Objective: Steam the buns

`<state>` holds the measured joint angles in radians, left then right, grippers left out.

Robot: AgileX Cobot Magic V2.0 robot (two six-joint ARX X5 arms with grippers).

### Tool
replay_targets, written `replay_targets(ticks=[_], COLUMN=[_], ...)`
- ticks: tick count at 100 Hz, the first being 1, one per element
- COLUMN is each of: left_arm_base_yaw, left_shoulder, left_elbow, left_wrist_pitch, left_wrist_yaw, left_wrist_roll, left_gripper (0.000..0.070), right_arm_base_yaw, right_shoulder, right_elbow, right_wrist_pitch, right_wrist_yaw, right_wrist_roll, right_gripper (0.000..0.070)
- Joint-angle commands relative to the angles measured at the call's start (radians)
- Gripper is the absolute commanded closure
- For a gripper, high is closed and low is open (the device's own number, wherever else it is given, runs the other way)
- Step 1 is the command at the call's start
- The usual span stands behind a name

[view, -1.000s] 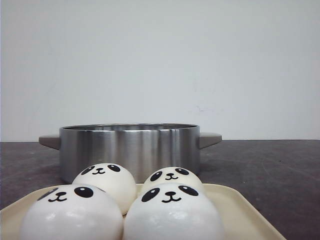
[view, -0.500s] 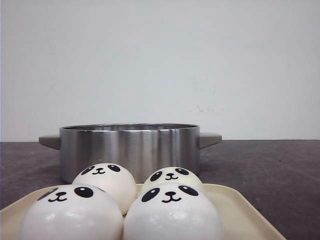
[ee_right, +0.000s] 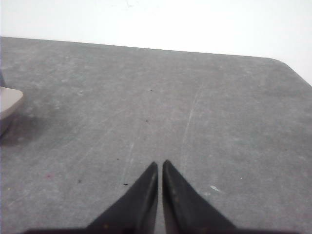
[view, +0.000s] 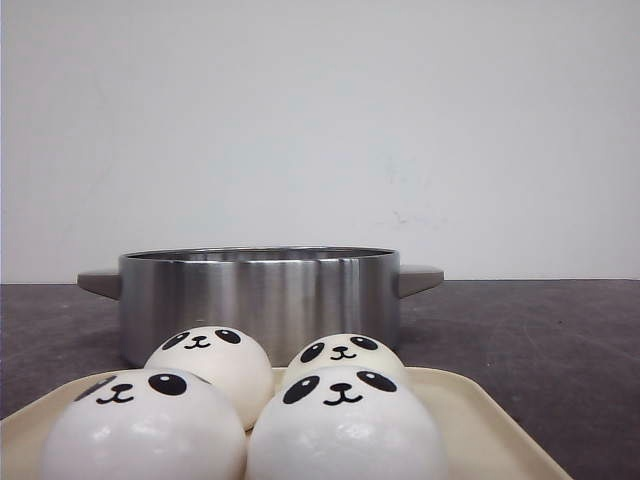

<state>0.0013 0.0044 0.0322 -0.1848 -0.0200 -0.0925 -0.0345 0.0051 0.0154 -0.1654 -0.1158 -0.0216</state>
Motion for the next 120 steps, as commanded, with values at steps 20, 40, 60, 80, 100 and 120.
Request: replay_targets(ticks=[20, 40, 60, 80, 100, 120], left_arm_base_yaw=[-0.002, -0.002, -0.002, -0.016, -0.05, -0.054], left_shoulder=[-0.001, -0.001, 0.008, 0.181, 0.425, 0.566], left_elbow=[-0.018, 0.014, 0.147, 0.479, 0.774, 0.948], left_wrist_pitch=[0.037, 0.043, -0.011, -0.243, -0.251, -0.249], left_wrist_yaw=[-0.001, 0.031, 0.14, 0.205, 0.21, 0.269], left_wrist_roll=[-0.01, -0.222, -0.268, -0.233, -0.088, -0.085], left_gripper=[0.07, 0.07, 0.0694, 0.0692, 0.0691, 0.0098], right_arm_base_yaw=[0.0, 0.0, 0.0, 0.0, 0.0, 0.0], right_shoulder=[-0.002, -0.002, 0.0, 0.114, 0.34, 0.438], right_elbow=[-0.003, -0.002, 0.079, 0.405, 0.76, 0.916], right_wrist_pitch=[0.071, 0.188, 0.198, -0.042, -0.285, -0.328], right_wrist_yaw=[-0.089, -0.181, -0.284, -0.296, -0.298, -0.334], right_wrist_roll=[0.243, 0.545, 0.65, 0.431, 0.207, 0.164], right_gripper=[0.0691, 0.0692, 0.0697, 0.0697, 0.0698, 0.0157])
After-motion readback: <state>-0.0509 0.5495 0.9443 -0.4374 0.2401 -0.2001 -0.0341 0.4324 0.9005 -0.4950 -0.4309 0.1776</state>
